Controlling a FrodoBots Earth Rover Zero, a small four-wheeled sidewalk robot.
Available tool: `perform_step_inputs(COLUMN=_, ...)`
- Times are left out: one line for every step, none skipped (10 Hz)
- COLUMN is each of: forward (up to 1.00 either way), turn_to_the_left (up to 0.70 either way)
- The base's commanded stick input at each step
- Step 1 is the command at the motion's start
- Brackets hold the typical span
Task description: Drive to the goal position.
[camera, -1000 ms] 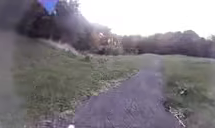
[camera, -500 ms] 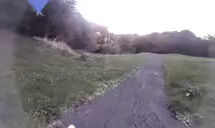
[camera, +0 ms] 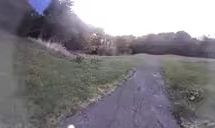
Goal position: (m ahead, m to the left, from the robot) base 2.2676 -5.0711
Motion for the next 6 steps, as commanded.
perform_step_inputs(forward=0.45, turn_to_the_left=-0.27)
perform_step_inputs(forward=0.45, turn_to_the_left=-0.27)
perform_step_inputs(forward=0.45, turn_to_the_left=-0.27)
perform_step_inputs(forward=0.45, turn_to_the_left=-0.27)
perform_step_inputs(forward=0.45, turn_to_the_left=-0.27)
perform_step_inputs(forward=0.45, turn_to_the_left=-0.27)
